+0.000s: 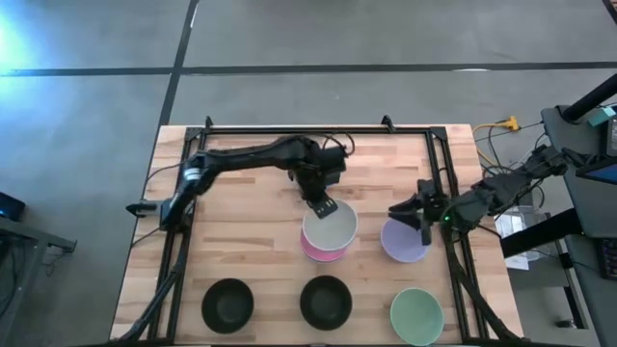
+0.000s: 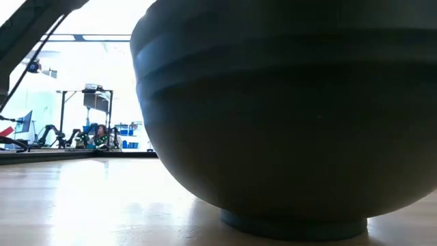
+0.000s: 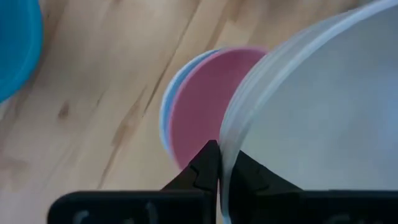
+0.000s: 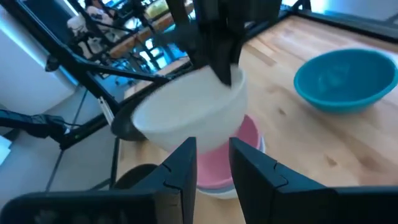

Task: Nest bowls inside each other
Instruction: Stack the white bowl on top of the pink bowl

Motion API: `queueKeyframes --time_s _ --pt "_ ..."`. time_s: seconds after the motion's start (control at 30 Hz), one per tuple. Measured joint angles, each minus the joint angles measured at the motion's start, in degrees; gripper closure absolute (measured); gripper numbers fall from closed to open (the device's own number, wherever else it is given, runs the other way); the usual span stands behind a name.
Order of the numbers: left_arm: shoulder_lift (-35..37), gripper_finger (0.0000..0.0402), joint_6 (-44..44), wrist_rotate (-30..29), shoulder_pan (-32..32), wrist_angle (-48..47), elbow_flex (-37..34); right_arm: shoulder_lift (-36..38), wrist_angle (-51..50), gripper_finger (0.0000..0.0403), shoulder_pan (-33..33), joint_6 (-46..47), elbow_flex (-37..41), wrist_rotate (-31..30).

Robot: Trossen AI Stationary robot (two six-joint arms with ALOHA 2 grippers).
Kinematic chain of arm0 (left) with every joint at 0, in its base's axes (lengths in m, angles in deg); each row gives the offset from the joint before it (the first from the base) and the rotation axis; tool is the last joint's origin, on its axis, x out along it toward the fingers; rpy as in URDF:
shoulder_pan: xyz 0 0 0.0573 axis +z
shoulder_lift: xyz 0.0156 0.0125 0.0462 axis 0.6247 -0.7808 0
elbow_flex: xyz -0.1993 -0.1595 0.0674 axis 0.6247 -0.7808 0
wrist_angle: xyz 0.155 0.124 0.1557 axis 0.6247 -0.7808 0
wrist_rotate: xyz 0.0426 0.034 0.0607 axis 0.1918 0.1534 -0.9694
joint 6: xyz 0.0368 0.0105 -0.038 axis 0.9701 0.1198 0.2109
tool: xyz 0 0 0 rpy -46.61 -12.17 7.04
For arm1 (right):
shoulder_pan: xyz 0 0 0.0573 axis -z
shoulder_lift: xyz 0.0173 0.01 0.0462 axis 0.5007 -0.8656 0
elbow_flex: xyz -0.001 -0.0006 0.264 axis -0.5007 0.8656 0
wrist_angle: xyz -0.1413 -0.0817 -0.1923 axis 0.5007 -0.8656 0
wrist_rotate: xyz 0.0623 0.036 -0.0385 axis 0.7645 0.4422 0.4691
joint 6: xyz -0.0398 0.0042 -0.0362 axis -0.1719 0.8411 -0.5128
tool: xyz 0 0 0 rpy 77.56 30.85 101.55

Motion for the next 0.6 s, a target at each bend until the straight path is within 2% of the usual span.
queueKeyframes --time_s 0.3,0.53,0.6 --pt "-6.3 0.0401 -3.1 -4.5 -3.5 -0.7 1.0 7.4 -7.6 0.0314 0.0 -3.4 0.0 0.0" --pt "-7.3 0.0402 -4.6 -9.0 -4.3 -1.3 0.4 9.7 -8.5 0.0314 0.0 -3.2 0.0 0.0" --pt "-7.3 0.0402 -4.6 -11.9 -4.3 -3.0 0.3 9.9 -8.5 0.0314 0.0 -3.2 0.0 0.1"
